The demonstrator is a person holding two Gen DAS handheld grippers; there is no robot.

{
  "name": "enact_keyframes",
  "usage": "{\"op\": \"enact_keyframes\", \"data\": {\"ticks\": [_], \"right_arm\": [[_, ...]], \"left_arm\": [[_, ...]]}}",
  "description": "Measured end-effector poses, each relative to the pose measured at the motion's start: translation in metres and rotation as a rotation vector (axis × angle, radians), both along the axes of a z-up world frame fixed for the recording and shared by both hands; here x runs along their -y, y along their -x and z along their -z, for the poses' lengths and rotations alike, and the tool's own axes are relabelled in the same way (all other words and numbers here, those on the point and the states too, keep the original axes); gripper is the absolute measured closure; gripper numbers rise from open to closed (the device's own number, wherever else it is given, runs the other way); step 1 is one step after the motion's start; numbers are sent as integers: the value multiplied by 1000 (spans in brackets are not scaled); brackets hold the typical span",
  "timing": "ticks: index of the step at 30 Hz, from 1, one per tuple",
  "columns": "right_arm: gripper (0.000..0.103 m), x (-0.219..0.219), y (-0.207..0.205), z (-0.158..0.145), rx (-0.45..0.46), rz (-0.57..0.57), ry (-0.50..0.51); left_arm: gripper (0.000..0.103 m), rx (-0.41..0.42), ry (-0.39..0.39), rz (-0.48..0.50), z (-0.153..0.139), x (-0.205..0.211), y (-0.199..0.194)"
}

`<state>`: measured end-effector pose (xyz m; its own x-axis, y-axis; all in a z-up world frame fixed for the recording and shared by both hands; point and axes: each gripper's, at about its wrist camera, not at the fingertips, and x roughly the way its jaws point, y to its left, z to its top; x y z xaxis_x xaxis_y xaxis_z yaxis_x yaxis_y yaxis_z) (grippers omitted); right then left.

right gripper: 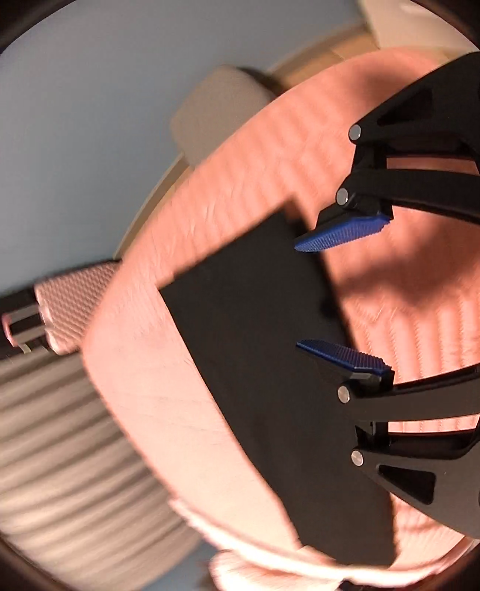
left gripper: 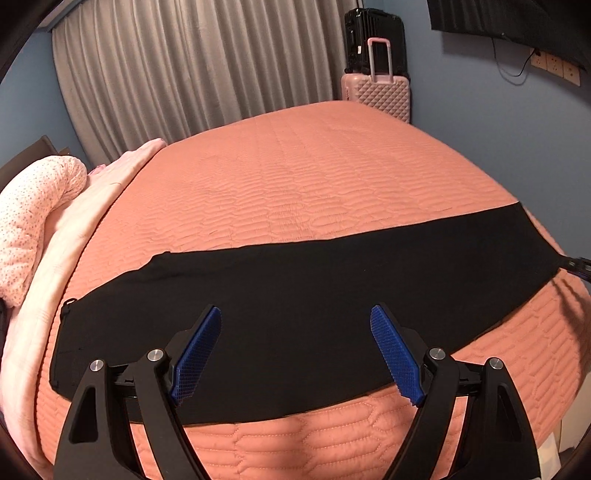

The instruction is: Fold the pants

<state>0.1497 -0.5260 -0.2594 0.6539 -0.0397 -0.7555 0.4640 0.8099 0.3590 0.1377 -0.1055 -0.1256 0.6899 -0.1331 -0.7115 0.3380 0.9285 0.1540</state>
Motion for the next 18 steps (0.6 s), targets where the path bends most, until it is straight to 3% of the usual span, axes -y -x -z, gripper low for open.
{"op": "enact_keyframes", "data": {"ticks": [1,6,10,13,18], "right_arm": [[51,7,10,8,-27,27,-39],[52,21,21,13,75,42,-225],[52,16,-8,19,93,-1,-241],[52,29,-16,29,136,29,-309],[48,21,-29,23,113,36,-259]], "left_arm": [[22,-7,-1,-1,3,2,-2],[22,-23,-59,-13,30,21,-1],[22,-68,-22,-31,37,26,0],[22,-42,-67,-24,36,34,4],[22,-25,-126,-81,33,33,-3]]}}
